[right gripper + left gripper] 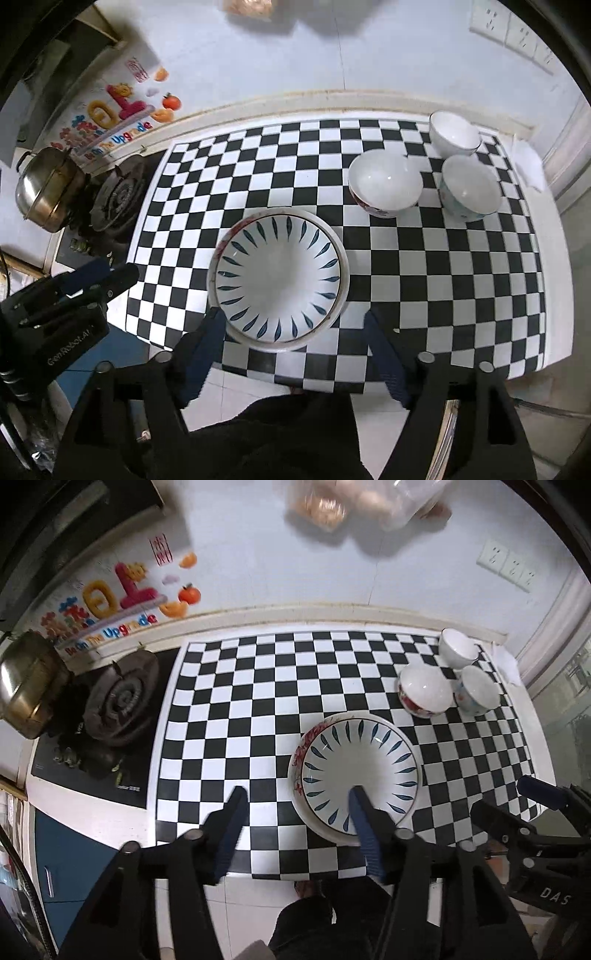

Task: Organize plates and bowls
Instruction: 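Open both grippers and lift away from the plate stack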

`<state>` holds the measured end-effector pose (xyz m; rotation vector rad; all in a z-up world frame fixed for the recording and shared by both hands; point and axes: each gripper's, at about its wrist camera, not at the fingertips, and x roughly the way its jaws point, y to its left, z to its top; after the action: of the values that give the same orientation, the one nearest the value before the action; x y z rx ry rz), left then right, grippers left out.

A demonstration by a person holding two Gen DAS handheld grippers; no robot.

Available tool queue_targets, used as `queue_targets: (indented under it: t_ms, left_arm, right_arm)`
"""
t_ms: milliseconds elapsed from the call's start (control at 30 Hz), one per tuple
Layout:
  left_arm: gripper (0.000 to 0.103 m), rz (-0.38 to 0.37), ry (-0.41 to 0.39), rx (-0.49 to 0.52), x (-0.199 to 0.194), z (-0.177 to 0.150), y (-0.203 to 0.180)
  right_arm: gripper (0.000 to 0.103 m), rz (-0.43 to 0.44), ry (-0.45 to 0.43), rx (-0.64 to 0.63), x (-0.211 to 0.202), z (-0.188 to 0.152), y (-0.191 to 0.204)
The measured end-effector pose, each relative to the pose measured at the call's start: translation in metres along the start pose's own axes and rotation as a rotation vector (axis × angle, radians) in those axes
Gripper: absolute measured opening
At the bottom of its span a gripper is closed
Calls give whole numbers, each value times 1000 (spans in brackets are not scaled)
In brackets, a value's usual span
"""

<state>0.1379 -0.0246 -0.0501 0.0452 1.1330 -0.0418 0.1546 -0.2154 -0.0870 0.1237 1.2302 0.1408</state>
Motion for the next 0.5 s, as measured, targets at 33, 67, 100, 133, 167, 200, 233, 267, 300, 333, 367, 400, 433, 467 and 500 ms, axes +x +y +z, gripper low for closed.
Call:
queue_targets:
  t_ms: [33, 67, 100, 133, 167, 200, 233, 267, 300, 333, 367, 400, 433, 467, 500]
  left_arm:
    - [70, -3, -8, -1, -6, -3, 1]
    - [73, -7, -18, -3, -12, -6, 2]
    - [77, -10, -30, -5, -18, -9, 2]
    - [81, -11, -44, -8, -25, -12, 3]
    - [83, -11, -56, -10, -31, -15, 4]
    - [83, -8, -67, -11, -36, -18, 4]
    - [83, -7, -76, -14, -41, -20, 3]
    - [83, -7, -85, -15, -45, -23, 3]
    - [83, -6, -91, -18, -49, -26, 3]
    - [83, -6, -97, -20, -53, -29, 3]
    - [83, -8, -101, -19, -56, -31, 3]
    - [83, -10, -106, -18, -59, -33, 2]
    - [83, -10, -109, -17, -62, -35, 2]
    - [83, -11, -114, -13, -65, -37, 1]
    - [83, -10, -117, -11, -67, -39, 0]
  right_arm:
    - [84, -8, -12, 0, -6, -5, 1]
    - [85, -14, -26, 5, -14, -10, 2]
    - [86, -13, -36, 11, -19, -14, 2]
    - [86, -11, -44, 17, -25, -18, 3]
    - [86, -9, -55, 25, -32, -23, 3]
    - [87, -10, -64, 29, -37, -26, 3]
    - [87, -14, -80, 33, -44, -30, 4]
    - [87, -17, -92, 32, -50, -34, 5]
    - [87, -23, -104, 30, -56, -37, 6]
    - [87, -28, -115, 28, -61, -39, 7]
    - [88, -32, -132, 27, -68, -43, 9]
    - [88, -35, -140, 26, -73, -45, 10]
    - [88, -39, -152, 24, -79, -49, 12]
    - [88, -40, -159, 24, -83, -51, 12]
    - [88, -42, -165, 24, -87, -53, 13]
